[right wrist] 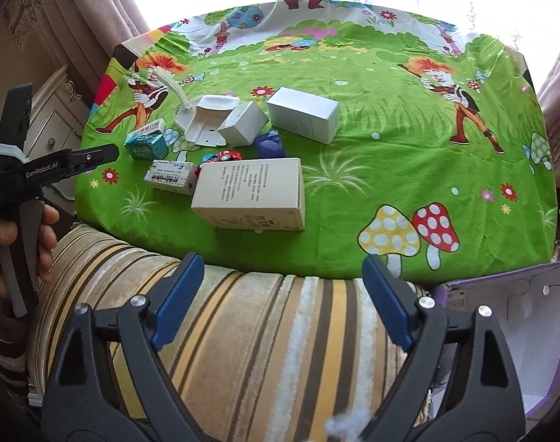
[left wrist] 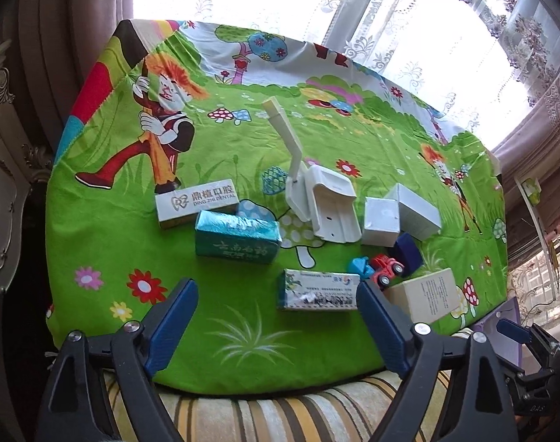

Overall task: Organize rigid objects
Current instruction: 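Move both open tools back over the bed toward the remaining boxes, then grasp the teal box with left tool while right tool grasps the large white text box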

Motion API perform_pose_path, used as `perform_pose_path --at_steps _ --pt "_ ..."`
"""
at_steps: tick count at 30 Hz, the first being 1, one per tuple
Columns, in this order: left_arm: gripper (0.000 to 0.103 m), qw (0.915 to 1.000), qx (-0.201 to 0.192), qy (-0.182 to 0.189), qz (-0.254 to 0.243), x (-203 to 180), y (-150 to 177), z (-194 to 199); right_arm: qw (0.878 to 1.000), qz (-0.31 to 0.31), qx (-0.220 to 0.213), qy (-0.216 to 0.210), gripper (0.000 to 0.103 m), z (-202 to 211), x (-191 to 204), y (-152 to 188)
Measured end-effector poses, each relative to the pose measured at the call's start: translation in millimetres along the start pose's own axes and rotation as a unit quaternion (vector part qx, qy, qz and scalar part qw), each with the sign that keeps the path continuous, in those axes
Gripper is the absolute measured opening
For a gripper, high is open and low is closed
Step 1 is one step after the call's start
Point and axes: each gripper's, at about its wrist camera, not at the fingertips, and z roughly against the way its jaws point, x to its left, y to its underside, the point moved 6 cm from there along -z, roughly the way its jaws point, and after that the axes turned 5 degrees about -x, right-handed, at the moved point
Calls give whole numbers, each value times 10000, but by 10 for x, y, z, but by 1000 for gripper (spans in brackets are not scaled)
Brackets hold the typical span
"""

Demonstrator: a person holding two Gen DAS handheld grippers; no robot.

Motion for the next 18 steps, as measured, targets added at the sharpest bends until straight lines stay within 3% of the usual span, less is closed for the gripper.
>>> perform_pose_path --at_steps 9,18 --pt "95 9995 202 -224 -48 153 -251 -408 9998 155 73 -34 92 -226 250 -150" --pt "95 9972 483 -525 -231 202 -237 -762 9995 190 250 26 93 -436 309 -210"
